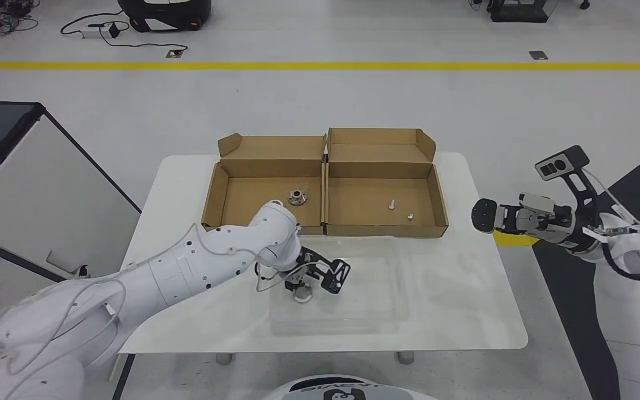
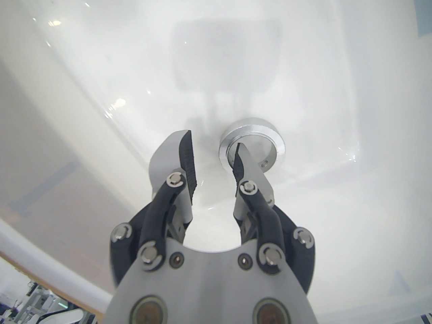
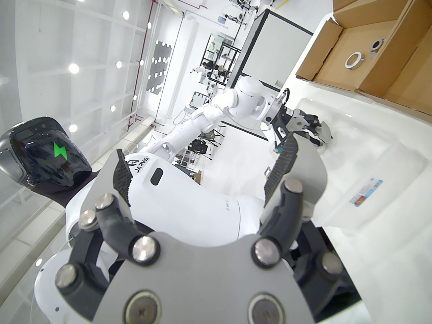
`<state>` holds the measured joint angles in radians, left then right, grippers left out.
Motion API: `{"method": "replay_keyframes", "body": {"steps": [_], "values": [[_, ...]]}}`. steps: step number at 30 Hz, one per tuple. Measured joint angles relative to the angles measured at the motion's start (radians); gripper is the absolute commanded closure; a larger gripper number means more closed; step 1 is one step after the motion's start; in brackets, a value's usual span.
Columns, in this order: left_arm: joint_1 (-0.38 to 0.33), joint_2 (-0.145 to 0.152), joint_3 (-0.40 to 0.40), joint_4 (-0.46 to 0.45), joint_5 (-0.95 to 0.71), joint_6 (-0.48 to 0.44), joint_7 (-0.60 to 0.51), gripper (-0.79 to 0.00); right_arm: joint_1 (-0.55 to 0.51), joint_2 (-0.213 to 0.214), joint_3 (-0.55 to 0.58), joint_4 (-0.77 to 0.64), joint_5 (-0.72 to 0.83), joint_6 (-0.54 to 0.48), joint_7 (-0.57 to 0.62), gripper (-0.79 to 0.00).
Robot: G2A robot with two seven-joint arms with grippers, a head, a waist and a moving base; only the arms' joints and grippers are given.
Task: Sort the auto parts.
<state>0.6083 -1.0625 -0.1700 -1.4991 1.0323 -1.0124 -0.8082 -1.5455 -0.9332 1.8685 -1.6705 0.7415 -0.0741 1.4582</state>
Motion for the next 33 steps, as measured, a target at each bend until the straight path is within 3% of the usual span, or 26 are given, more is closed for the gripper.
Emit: {"method": "replay_keyframes", "body": {"steps": [10,16,25,33], "values": [[0.012,-0.003,0.0,0.013,-0.001,0.0,0.0,-0.243,0.0,0.0,0.0,0.0,0.0,0.0,0.0,-0.785],[0.012,-0.002,0.0,0.018,-0.006,0.0,0.0,0.0,0.0,0.0,0.0,0.0,0.0,0.0,0.0,-0.785],[-0.007,-0.004,0.0,0.009,-0.025,0.0,0.0,0.0,0.0,0.0,0.0,0.0,0.0,0.0,0.0,-0.785],[-0.076,-0.01,0.0,-0.048,-0.112,0.011,-0.011,0.0,0.0,0.0,0.0,0.0,0.0,0.0,0.0,-0.785]]}}
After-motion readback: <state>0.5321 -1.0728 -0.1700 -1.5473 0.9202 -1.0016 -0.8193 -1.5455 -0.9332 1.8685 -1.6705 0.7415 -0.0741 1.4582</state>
